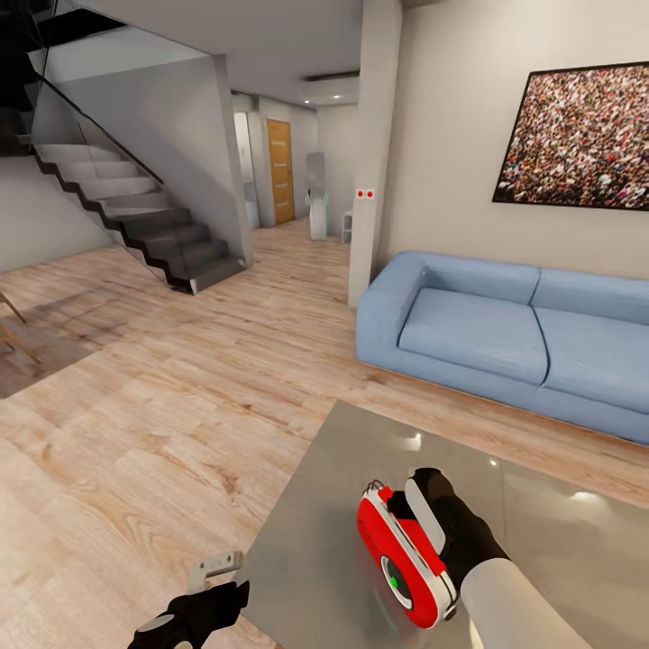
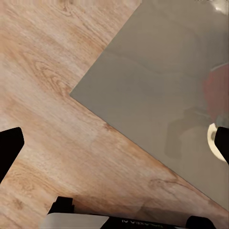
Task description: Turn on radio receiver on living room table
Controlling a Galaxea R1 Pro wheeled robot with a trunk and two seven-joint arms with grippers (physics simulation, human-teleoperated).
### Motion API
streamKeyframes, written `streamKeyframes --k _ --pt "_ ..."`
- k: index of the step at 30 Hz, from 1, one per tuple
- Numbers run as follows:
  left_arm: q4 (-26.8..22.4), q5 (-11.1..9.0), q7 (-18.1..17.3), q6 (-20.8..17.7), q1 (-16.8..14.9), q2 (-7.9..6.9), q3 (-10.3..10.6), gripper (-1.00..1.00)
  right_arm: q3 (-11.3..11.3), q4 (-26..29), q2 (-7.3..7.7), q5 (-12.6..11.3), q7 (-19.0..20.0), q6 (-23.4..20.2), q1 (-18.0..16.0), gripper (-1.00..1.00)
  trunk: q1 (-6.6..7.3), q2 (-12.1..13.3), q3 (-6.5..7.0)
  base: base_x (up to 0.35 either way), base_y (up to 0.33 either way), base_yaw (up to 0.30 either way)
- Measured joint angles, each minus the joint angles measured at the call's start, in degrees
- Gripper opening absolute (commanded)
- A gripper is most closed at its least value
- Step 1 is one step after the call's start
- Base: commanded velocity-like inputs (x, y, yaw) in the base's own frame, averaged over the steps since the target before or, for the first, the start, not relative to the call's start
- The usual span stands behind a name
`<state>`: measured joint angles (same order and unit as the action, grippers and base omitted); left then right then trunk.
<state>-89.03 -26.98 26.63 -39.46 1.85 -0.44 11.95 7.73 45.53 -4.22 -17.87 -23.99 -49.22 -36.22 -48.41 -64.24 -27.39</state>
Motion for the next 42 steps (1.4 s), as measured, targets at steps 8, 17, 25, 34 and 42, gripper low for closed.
streamKeyframes --k 8,17,25,34,42 --pt "0.0 0.0 0.0 0.0 0.0 -0.08 0.0 1.0 0.0 0.0 0.0 0.0 0.0 0.0 0.0 1.0 1.76 3.2 1.44 0.0 0.0 0.0" --pt "0.0 0.0 0.0 0.0 0.0 -0.03 0.0 1.0 0.0 0.0 0.0 0.0 0.0 0.0 0.0 1.0 3.73 6.8 3.05 0.0 0.0 0.0" --pt "0.0 0.0 0.0 0.0 0.0 -0.03 0.0 1.0 0.0 0.0 -0.1 0.0 0.0 -0.2 0.0 1.0 5.49 10.0 4.49 0.0 0.0 0.0" --pt "0.0 0.0 0.0 -0.1 0.0 -0.01 0.0 1.0 0.1 0.1 -0.55 0.0 0.0 -1.2 0.0 1.0 7.47 13.6 6.1 0.0 0.0 0.0" --pt "0.0 0.0 0.0 -0.1 0.0 -0.02 0.1 1.0 0.1 0.1 -0.61 0.0 0.0 -1.3 0.0 1.0 9.22 16.8 7.54 0.0 0.0 0.0"
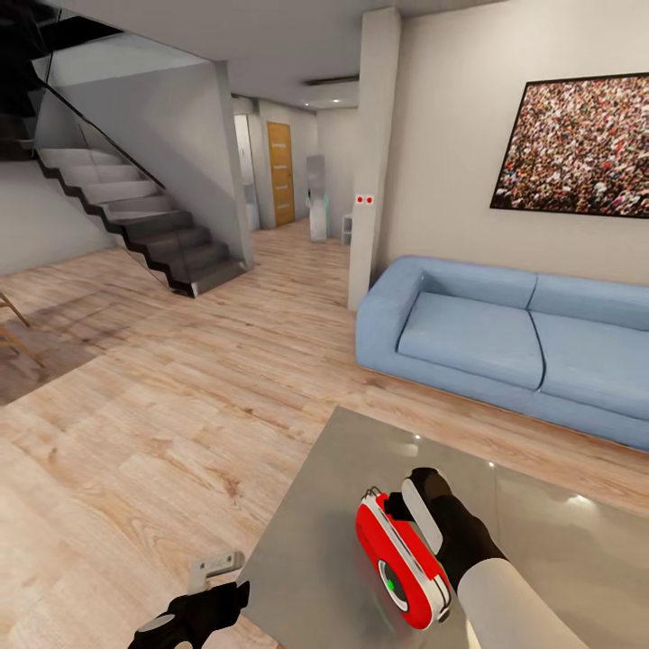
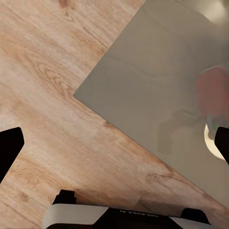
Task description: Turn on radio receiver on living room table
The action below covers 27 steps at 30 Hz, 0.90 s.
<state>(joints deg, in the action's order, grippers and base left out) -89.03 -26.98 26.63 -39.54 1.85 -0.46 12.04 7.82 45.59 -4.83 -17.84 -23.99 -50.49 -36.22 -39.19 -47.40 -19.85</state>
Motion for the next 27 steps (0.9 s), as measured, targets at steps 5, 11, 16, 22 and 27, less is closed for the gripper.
streamKeyframes --k 5,11,16,22,27 --pt "0.0 0.0 0.0 0.0 0.0 0.02 0.0 1.0 0.0 0.0 0.0 0.0 0.0 0.0 0.0 1.0 1.1 2.0 0.9 0.0 0.0 0.0" --pt "0.0 0.0 0.0 0.0 0.0 0.02 0.0 1.0 0.3 0.0 0.0 0.0 0.0 0.0 0.0 1.0 2.42 4.4 1.97 0.0 0.0 0.0" --pt "0.0 0.0 0.0 0.1 0.0 0.02 0.0 1.0 0.3 0.0 0.0 0.0 0.0 0.0 0.0 1.0 3.51 6.4 2.87 0.0 0.0 0.0" --pt "0.0 0.0 0.0 0.0 0.0 0.02 0.0 1.0 0.4 0.0 0.0 0.0 0.0 0.0 0.0 1.0 4.83 8.8 3.95 0.0 0.0 0.0" --pt "0.0 0.0 0.0 0.0 0.0 0.02 -0.1 1.0 0.4 0.0 0.0 0.0 0.0 0.0 0.0 1.0 5.93 10.8 4.85 0.0 0.0 0.0"
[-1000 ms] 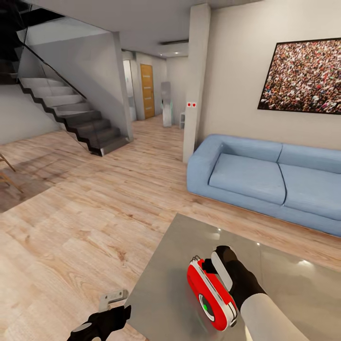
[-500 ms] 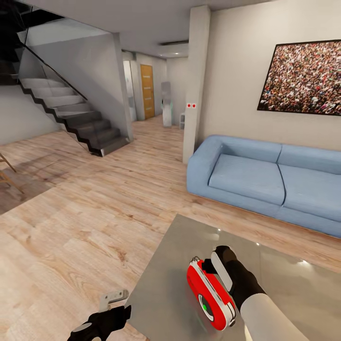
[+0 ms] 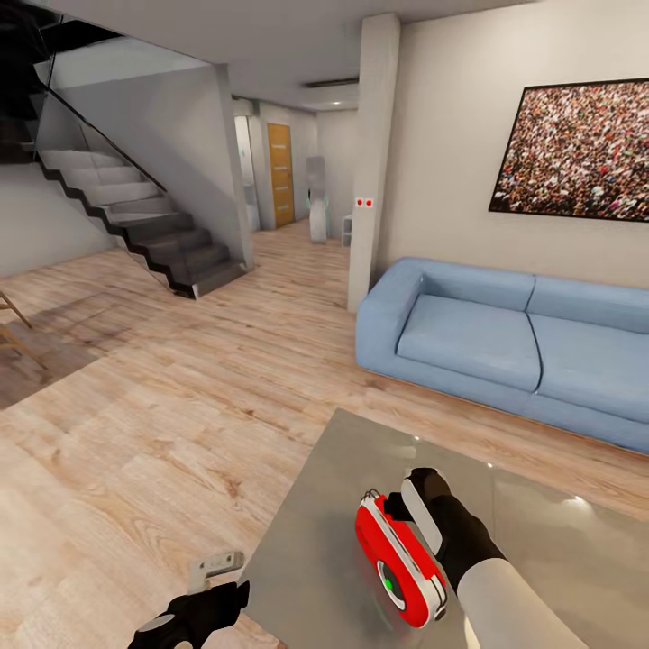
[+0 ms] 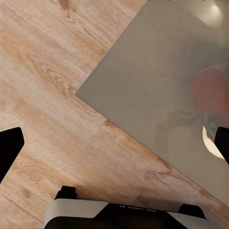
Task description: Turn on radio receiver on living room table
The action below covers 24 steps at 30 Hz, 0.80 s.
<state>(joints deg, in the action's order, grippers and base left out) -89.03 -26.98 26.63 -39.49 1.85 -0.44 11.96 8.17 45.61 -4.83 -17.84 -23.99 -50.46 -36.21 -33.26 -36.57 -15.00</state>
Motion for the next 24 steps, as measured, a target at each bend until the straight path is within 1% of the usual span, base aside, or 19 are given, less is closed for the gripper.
streamKeyframes --k 24 --pt "0.0 0.0 0.0 -0.1 0.0 0.0 0.0 1.0 0.1 0.0 -0.26 0.0 0.0 -0.1 0.0 1.0 5.27 9.6 4.31 0.0 0.0 0.0"
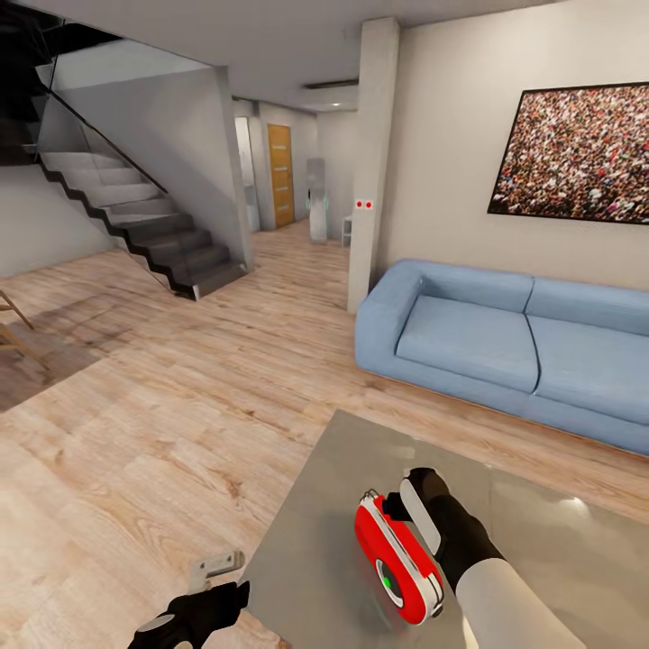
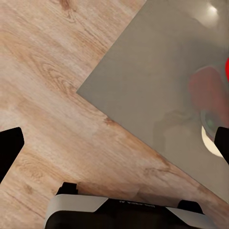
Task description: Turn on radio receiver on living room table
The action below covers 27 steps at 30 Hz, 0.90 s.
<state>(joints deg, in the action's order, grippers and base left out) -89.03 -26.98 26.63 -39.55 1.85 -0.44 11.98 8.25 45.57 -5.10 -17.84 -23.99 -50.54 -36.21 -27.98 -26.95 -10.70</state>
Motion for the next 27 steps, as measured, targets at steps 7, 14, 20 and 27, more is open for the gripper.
streamKeyframes --k 7,14,20,27 --pt "0.0 0.1 0.0 0.0 0.0 0.0 0.0 1.0 0.6 0.0 -0.06 0.0 0.0 0.0 0.0 1.0 1.54 2.8 1.26 0.0 0.0 0.0" --pt "0.0 0.0 0.0 0.0 0.0 0.0 0.1 1.0 1.9 0.0 -0.09 0.0 0.0 0.0 0.0 1.0 2.2 4.0 1.8 0.0 0.0 0.0" --pt "0.0 0.0 0.0 0.0 0.0 0.0 0.1 1.0 1.9 0.0 -0.09 0.0 0.0 0.0 0.0 1.0 2.2 4.0 1.8 0.0 0.0 0.0" --pt "0.0 0.0 0.0 0.0 0.0 0.0 0.2 1.0 2.0 0.0 -0.09 0.0 0.0 0.0 0.0 1.0 2.2 4.0 1.8 0.0 0.0 0.0"
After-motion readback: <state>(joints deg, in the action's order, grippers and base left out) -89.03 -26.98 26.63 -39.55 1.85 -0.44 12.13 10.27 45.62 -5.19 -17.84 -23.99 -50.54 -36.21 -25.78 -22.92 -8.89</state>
